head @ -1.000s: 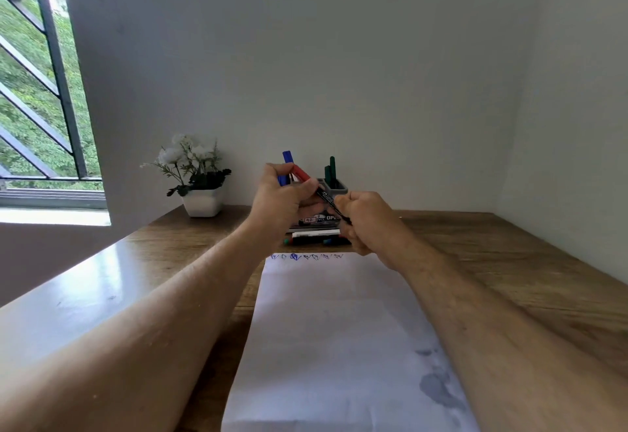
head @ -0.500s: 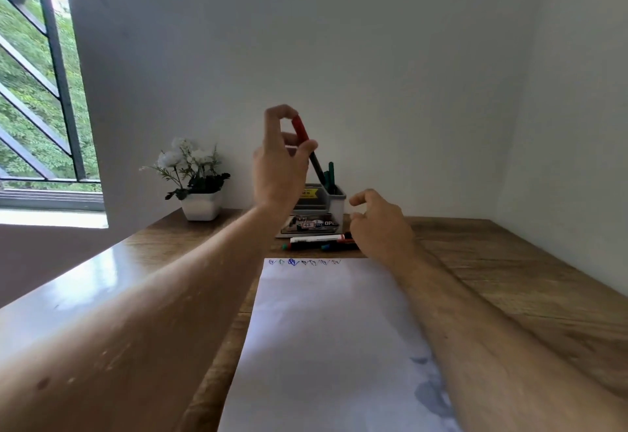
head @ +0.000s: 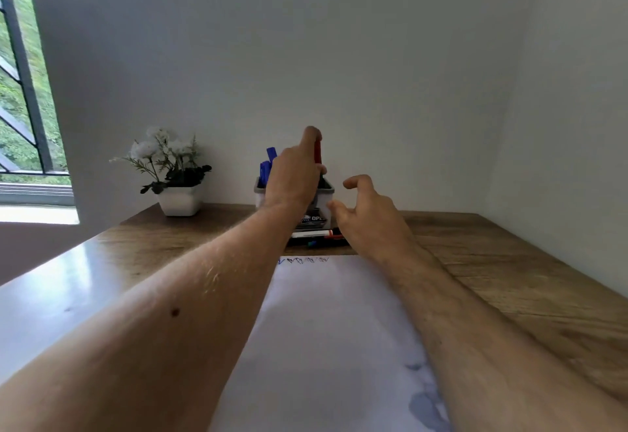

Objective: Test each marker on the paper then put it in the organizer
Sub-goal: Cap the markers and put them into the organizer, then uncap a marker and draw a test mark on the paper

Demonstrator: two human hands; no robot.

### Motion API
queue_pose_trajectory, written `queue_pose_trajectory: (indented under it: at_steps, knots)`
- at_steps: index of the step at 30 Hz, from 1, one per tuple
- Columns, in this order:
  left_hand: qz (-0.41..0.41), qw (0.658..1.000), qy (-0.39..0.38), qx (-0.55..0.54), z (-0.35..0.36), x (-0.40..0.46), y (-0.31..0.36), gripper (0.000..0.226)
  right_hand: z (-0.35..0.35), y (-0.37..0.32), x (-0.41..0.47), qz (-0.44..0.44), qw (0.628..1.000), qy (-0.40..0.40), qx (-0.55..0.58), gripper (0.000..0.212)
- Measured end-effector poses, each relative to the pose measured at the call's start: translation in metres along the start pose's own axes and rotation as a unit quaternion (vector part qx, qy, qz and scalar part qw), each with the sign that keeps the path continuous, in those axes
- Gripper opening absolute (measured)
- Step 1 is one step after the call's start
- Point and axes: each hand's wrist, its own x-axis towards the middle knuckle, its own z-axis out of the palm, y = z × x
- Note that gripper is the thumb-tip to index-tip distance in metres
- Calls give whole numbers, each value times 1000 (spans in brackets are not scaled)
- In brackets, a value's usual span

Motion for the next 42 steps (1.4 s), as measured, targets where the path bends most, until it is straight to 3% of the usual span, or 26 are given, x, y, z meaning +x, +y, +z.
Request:
queue_pose_trajectory:
  at_steps: [5, 10, 12, 17, 21, 25, 35, 39, 42]
  knots:
    - [-3, 995, -49, 87, 4, 8, -2, 40, 2, 0, 2, 22, 1000, -17, -15, 43]
    - [11, 974, -123, 189, -3, 9, 4, 67, -2, 0, 1, 33, 997, -40, -53, 40]
    - [-2, 973, -120, 196, -7, 7, 7, 70, -2, -1, 0, 39, 996, -46, -58, 38]
    - [-37, 983, -98, 148, -25, -4, 15, 47, -2, -3, -1, 55, 993, -64, -84, 22]
    - [-53, 985, -115, 117, -36, -18, 12, 33, -4, -5, -4, 52, 990, -87, -100, 26]
    - [-33, 972, -157, 170, -47, -36, 5, 24, -6, -6, -7, 38, 988, -96, -117, 29]
    - [-36, 972, -164, 164, -64, -68, -17, 22, 2, 1, -5, 21, 977, -150, -153, 32]
    - [-35, 974, -177, 138, -57, -74, -14, 23, 3, -1, -5, 8, 978, -141, -153, 24]
    - [-37, 971, -195, 137, -49, -76, -11, 24, 0, -2, -7, -5, 979, -132, -158, 30]
